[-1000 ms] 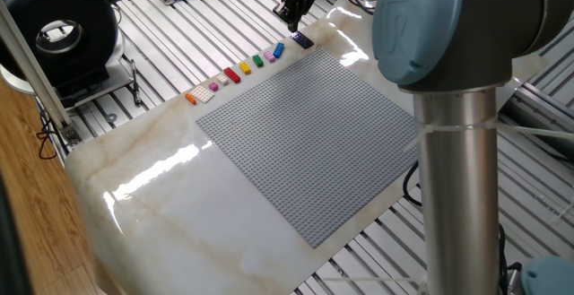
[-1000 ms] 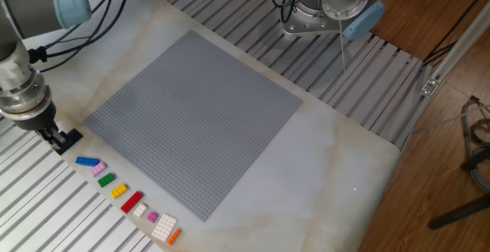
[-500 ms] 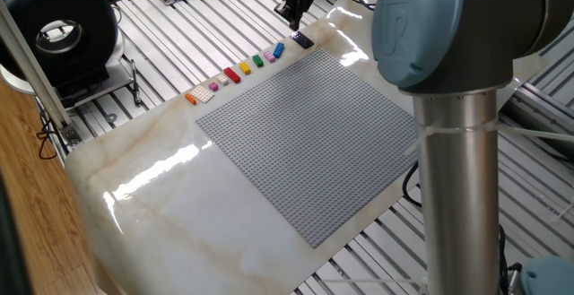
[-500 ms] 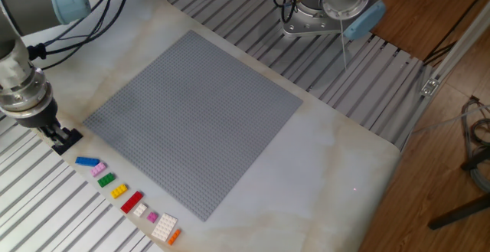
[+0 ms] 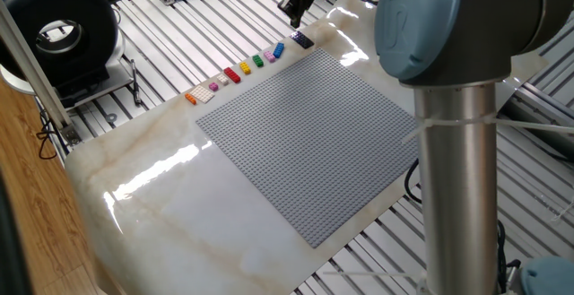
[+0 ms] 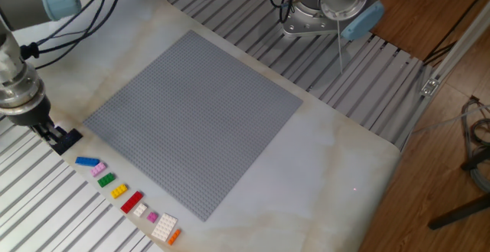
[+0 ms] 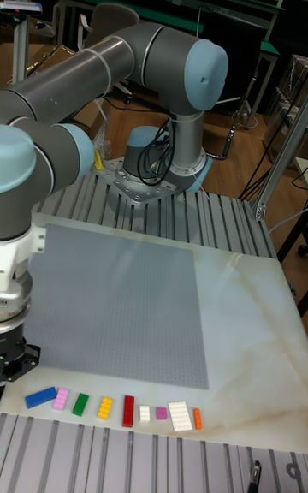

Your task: Stack small Lego blocks one on top of the other

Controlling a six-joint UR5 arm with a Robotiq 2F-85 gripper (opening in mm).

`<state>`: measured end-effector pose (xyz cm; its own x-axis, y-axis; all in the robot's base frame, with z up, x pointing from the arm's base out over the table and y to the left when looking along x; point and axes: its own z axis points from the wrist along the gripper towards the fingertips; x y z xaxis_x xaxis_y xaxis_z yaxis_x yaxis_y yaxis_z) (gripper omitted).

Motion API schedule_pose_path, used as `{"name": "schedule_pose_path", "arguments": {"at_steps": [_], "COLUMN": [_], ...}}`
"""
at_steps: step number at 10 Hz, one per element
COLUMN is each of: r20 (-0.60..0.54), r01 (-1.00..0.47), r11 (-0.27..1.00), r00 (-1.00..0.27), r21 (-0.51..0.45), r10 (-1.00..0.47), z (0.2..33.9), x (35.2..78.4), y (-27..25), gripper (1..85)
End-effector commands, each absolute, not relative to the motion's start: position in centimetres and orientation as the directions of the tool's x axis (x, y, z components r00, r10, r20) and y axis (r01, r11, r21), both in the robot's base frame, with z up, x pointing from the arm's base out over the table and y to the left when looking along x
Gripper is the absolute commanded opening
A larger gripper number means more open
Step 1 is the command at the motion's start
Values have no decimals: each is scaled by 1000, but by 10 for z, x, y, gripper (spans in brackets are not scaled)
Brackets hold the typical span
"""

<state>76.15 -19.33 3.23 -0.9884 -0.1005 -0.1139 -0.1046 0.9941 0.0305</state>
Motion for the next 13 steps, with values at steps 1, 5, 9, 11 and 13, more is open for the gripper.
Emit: {"name": "schedule_pose_path", "arguments": {"at_steps": [1,5,9,11,13], "r20": [-159,-121,-89,-63,-81], "r01": [-129,-93,-116,-128,-145], "r11": [990,992,993,992,989], "r00": [-980,-989,-989,-990,-986], "r21": [65,82,-5,7,3], "r10": [-117,-83,-116,-127,-144], "z": [28,24,17,18,19], "x": [763,747,738,731,736], "y": [-196,-195,-215,-212,-213], "gripper": [560,640,633,693,760]}}
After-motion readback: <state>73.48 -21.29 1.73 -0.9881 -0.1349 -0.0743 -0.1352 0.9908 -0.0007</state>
